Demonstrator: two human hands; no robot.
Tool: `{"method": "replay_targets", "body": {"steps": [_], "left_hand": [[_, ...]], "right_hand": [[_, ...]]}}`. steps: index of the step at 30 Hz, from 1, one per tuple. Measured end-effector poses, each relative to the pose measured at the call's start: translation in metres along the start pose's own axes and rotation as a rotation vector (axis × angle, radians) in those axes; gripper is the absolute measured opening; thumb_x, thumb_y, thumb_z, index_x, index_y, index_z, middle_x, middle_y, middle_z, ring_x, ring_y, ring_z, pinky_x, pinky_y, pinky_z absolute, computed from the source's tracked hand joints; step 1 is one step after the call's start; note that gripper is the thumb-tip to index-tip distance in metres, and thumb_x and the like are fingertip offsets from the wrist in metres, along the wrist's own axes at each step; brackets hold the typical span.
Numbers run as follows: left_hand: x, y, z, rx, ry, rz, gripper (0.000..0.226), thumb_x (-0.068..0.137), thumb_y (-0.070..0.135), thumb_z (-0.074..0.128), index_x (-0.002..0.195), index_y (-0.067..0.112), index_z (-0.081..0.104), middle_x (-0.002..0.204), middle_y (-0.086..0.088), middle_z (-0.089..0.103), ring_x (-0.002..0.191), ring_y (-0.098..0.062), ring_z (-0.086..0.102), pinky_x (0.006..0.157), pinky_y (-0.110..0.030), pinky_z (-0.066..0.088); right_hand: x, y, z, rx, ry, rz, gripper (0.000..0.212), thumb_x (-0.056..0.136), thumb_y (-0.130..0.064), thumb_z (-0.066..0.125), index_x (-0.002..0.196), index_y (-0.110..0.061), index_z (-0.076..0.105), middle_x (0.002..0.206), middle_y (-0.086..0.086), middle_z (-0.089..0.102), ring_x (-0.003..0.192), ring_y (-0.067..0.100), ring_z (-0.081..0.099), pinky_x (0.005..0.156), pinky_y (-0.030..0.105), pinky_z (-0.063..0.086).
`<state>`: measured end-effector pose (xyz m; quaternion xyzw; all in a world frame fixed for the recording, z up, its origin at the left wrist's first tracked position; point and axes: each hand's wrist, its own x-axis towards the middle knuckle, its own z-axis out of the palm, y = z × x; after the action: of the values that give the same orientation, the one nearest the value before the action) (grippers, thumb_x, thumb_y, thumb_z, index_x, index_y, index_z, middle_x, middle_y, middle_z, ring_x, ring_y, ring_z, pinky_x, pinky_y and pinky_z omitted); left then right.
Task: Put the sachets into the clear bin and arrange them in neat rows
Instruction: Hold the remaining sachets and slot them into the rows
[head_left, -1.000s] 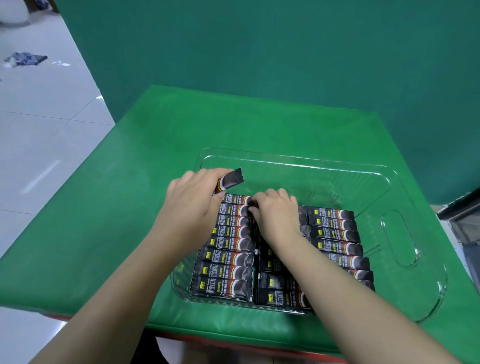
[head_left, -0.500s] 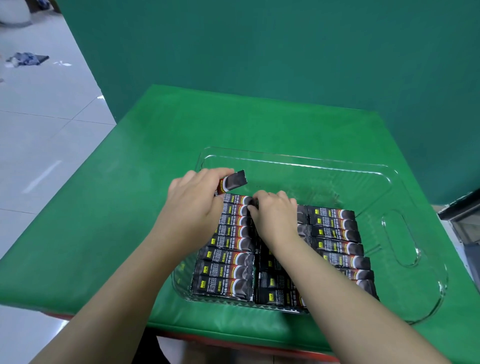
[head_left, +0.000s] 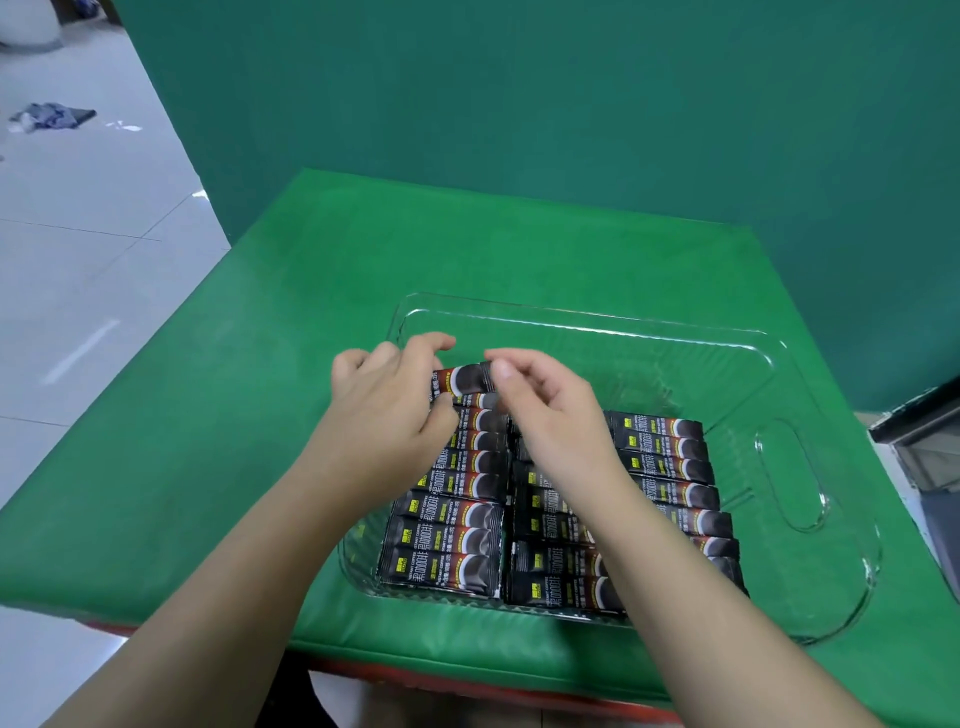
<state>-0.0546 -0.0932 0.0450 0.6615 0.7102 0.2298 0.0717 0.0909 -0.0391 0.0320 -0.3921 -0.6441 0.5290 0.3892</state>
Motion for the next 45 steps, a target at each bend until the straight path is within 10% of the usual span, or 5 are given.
{"method": "replay_targets", "body": {"steps": [11, 17, 24, 36, 45], "left_hand": [[-0.002, 0.008, -0.006, -0.106, 0.008, -0.136, 0.036, 0.099, 0.028, 0.045, 0.135, 0.025, 0.041, 0.104, 0.012, 0.046, 0.113, -0.017, 0.041, 0.101, -0.035, 0.023], [-0.002, 0.0, -0.002, -0.314, 0.041, -0.154, 0.027, 0.101, 0.022, 0.04, 0.127, 0.024, 0.043, 0.077, 0.014, 0.052, 0.089, -0.011, 0.048, 0.097, -0.046, 0.036], [-0.001, -0.003, 0.0, -0.292, 0.088, -0.144, 0.034, 0.099, 0.011, 0.042, 0.132, 0.02, 0.043, 0.094, 0.02, 0.049, 0.105, -0.008, 0.041, 0.095, -0.035, 0.037], [0.001, -0.001, 0.0, -0.221, 0.042, -0.175, 0.04, 0.098, 0.008, 0.041, 0.137, 0.019, 0.04, 0.111, 0.017, 0.041, 0.123, -0.004, 0.033, 0.102, -0.027, 0.026], [0.001, -0.002, 0.002, -0.22, 0.042, -0.172, 0.04, 0.098, 0.009, 0.042, 0.136, 0.019, 0.04, 0.11, 0.017, 0.042, 0.118, 0.0, 0.032, 0.103, -0.026, 0.025]], "right_hand": [[0.005, 0.006, -0.016, 0.048, 0.153, 0.075, 0.019, 0.088, -0.004, 0.063, 0.086, -0.022, 0.055, 0.071, -0.004, 0.06, 0.054, -0.002, 0.05, 0.054, 0.009, 0.04], [0.007, 0.007, -0.031, -0.23, -0.046, 0.075, 0.012, 0.09, -0.015, 0.062, 0.086, -0.026, 0.065, 0.081, 0.001, 0.069, 0.067, 0.005, 0.056, 0.066, 0.02, 0.044], [0.011, 0.027, -0.057, -0.206, 0.232, 0.247, 0.014, 0.092, -0.014, 0.058, 0.083, -0.02, 0.067, 0.071, -0.005, 0.06, 0.067, 0.015, 0.054, 0.074, 0.036, 0.048], [-0.004, 0.049, -0.031, -0.465, -0.08, 0.305, 0.023, 0.09, -0.012, 0.061, 0.073, -0.028, 0.063, 0.078, -0.011, 0.065, 0.073, 0.005, 0.058, 0.061, 0.012, 0.042], [0.008, 0.052, -0.044, -0.409, 0.155, 0.322, 0.01, 0.091, -0.011, 0.059, 0.086, -0.016, 0.065, 0.082, -0.002, 0.065, 0.076, 0.012, 0.058, 0.063, 0.018, 0.044]]}}
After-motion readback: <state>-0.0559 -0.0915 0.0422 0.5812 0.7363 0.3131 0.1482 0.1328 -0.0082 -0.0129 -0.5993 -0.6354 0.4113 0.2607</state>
